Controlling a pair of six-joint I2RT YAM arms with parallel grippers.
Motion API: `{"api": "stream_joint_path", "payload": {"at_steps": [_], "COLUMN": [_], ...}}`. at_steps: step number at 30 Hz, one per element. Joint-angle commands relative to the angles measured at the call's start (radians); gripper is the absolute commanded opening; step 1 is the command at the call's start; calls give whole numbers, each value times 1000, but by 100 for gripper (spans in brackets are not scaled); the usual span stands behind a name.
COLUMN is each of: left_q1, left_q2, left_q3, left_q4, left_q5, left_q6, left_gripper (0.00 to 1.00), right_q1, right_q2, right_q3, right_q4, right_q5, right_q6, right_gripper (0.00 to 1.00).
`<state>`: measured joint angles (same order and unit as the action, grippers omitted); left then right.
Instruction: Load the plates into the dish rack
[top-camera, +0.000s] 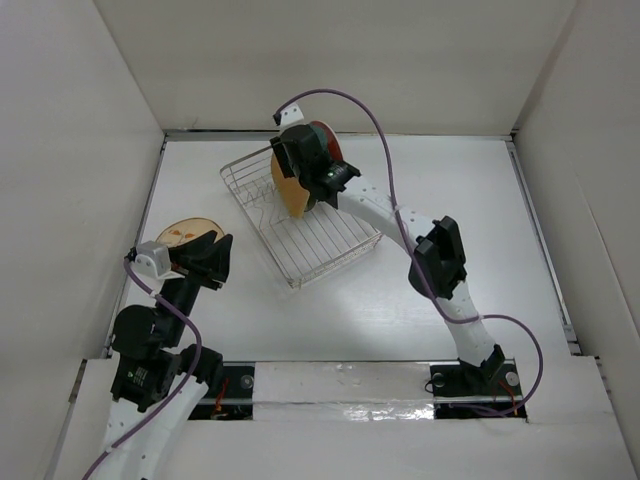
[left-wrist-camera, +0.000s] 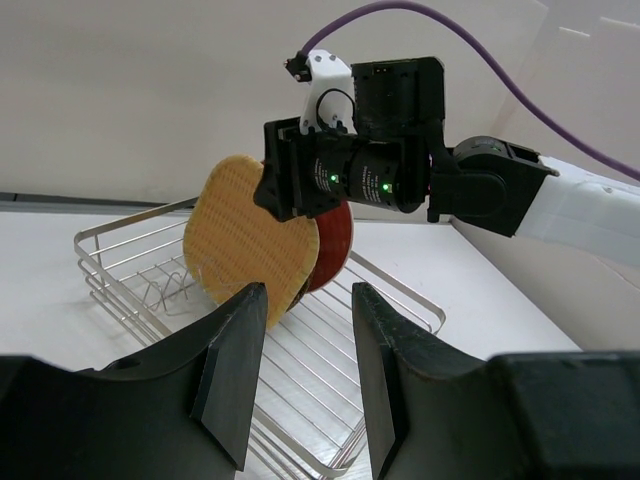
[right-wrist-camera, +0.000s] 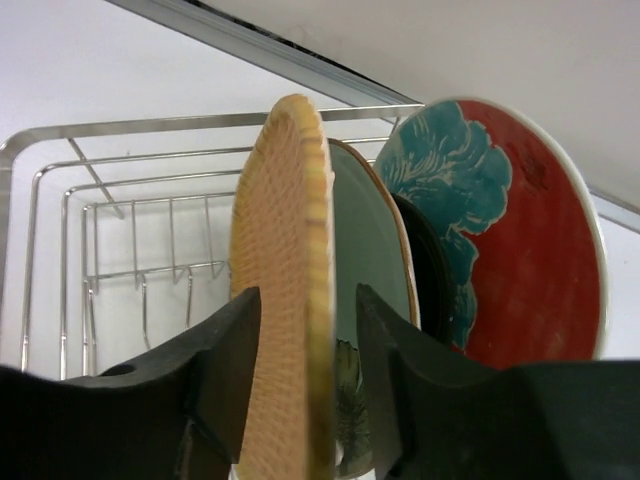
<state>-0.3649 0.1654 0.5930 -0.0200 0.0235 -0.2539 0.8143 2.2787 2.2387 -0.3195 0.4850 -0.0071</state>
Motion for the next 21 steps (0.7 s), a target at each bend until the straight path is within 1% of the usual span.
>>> {"api": "stream_joint_path", "payload": {"at_steps": [1, 2, 4, 6, 7, 8, 10, 12, 13, 14, 15, 16, 17, 19, 20, 21], "left_q1": [-5, -5, -5, -5, -5, -5, -5, -5, -5, -5, -5, -5, -5, -5, -5, -5], "left_q2": [16, 16, 16, 14, 14, 16, 11, 6, 5, 3, -1, -4, -9, -21, -24, -32], "left_q3": [21, 21, 21, 21, 21, 21, 21, 22, 22, 24, 25, 25, 27, 25, 24, 22], "left_q4": [40, 40, 40, 40, 40, 40, 40, 40, 40, 40, 40, 40, 40, 40, 38, 37], "left_q5": [12, 12, 9, 4, 3, 3, -3, -8, -16, -16, -16, -37, -52, -75, -83, -89], "left_q6": [4, 5, 4, 5, 5, 5, 5, 5, 4, 4, 4, 4, 2, 1, -1, -1], "left_gripper": [36, 36, 36, 36, 36, 36, 36, 36, 36, 35, 34, 33, 32, 26, 22, 15], "right_q1": [-4, -4, -4, 19, 28, 37, 80, 115, 155, 175, 195, 215, 250, 287, 318, 331], "right_q2": [-40, -51, -94, -149, -150, -191, -234, -300, -315, -327, -340, -340, -335, -295, -276, -253], "right_q3": [-14, -20, -30, -62, -77, -94, -164, -230, -288, -313, -333, -350, -378, -392, -383, -373], "right_q4": [76, 79, 82, 106, 106, 123, 144, 195, 210, 236, 246, 255, 275, 296, 298, 296], "right_q5": [-8, -8, 0, -11, -11, -8, -8, -11, -16, -28, -43, -63, -104, -135, -137, -140], "right_q6": [6, 6, 6, 19, 38, 39, 44, 76, 90, 131, 156, 183, 250, 304, 365, 390], "right_gripper": [57, 59, 61, 62, 62, 63, 63, 54, 49, 27, 13, 3, 0, 0, 0, 0]}}
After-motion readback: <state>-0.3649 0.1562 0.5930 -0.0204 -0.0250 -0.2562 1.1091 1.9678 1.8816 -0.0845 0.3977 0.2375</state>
